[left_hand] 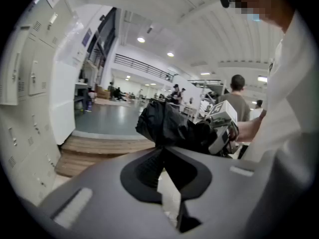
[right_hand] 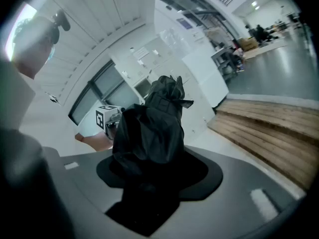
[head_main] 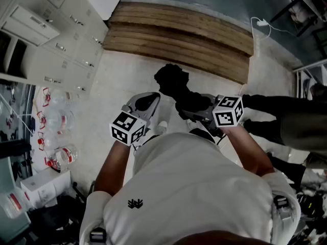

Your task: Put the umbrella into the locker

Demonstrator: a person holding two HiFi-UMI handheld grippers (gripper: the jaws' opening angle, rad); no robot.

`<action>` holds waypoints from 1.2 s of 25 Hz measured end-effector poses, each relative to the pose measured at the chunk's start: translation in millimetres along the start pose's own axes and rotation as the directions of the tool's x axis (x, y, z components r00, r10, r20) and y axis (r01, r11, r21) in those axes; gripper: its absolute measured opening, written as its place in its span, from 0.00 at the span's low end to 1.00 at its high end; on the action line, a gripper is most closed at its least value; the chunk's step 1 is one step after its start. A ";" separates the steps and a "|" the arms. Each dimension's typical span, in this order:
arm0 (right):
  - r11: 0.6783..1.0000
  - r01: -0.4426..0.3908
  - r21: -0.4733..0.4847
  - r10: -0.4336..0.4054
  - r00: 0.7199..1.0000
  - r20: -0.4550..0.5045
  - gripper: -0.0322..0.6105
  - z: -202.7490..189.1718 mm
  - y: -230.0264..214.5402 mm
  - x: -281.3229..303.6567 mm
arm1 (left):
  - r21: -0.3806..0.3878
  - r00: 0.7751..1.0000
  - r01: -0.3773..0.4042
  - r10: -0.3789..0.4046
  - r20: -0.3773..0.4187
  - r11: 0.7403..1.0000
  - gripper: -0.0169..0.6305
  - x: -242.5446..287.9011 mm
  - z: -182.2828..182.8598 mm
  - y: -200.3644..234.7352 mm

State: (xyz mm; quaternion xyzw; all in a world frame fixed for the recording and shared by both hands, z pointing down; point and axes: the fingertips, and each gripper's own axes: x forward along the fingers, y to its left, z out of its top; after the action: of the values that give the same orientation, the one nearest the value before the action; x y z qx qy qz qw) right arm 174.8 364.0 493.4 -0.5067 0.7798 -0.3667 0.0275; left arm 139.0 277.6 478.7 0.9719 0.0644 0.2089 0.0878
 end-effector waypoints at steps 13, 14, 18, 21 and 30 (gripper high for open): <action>0.966 -0.248 -0.079 0.214 0.929 -0.301 0.42 48.4 -35.0 80.2 | -0.288 0.890 -0.419 0.453 0.059 0.861 0.11 -58.8 -15.2 7.1; 0.961 -0.261 -0.088 0.224 0.926 -0.305 0.42 46.5 -36.8 79.5 | -0.299 0.879 -0.435 0.473 0.064 0.849 0.11 -57.4 -18.8 1.1; 0.952 -0.267 -0.148 0.207 0.921 -0.331 0.42 76.2 -10.2 170.5 | -0.351 0.843 -0.468 0.529 0.099 0.811 0.11 -116.1 -29.0 60.2; 0.957 -0.241 -0.165 0.169 0.918 -0.358 0.42 104.8 20.0 260.3 | -0.365 0.833 -0.475 0.543 0.107 0.801 0.11 -177.5 -33.3 124.8; 0.963 -0.195 -0.187 0.127 0.937 -0.324 0.42 132.7 27.3 342.9 | -0.277 0.835 -0.503 0.543 0.088 0.819 0.11 -227.7 -42.8 170.2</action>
State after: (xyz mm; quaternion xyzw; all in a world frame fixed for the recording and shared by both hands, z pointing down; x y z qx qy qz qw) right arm 42.5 19.9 492.9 -0.3768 0.8487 -0.3511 -0.1200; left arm -69.8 80.8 460.8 0.9474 -0.2390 0.1513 0.1497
